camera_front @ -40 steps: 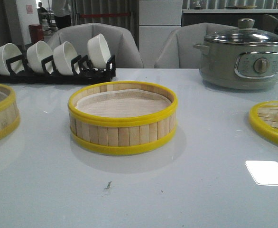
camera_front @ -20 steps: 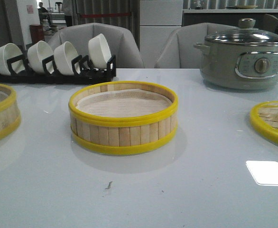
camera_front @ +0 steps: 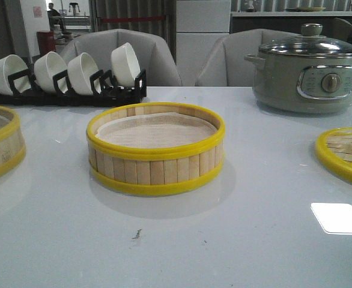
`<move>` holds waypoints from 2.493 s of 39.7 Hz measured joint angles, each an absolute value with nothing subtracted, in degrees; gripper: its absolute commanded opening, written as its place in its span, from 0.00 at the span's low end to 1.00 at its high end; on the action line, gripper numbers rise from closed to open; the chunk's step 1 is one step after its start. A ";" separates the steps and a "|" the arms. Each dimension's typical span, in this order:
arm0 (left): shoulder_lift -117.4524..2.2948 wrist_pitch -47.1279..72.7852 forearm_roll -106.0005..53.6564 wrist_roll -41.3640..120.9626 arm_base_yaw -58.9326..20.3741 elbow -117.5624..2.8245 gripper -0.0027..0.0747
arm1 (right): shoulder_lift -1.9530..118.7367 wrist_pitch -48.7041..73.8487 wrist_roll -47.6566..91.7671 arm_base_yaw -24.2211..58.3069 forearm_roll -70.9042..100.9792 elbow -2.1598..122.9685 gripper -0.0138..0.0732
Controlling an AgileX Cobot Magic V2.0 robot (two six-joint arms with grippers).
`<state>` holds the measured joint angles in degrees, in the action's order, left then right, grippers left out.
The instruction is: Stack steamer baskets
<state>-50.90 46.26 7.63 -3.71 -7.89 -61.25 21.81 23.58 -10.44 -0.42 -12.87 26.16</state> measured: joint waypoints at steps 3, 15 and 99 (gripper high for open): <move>-50.90 46.26 7.63 -3.71 -7.89 -61.25 0.15 | 26.52 24.03 -10.48 -0.21 -13.13 29.45 0.22; -50.90 46.26 7.51 -3.71 -7.89 -61.25 0.15 | 34.64 23.93 -10.59 -0.13 -13.28 31.83 0.22; -50.90 47.41 -3.60 -0.95 -8.02 -58.64 0.26 | 34.77 18.79 -13.45 0.03 -6.89 31.85 0.61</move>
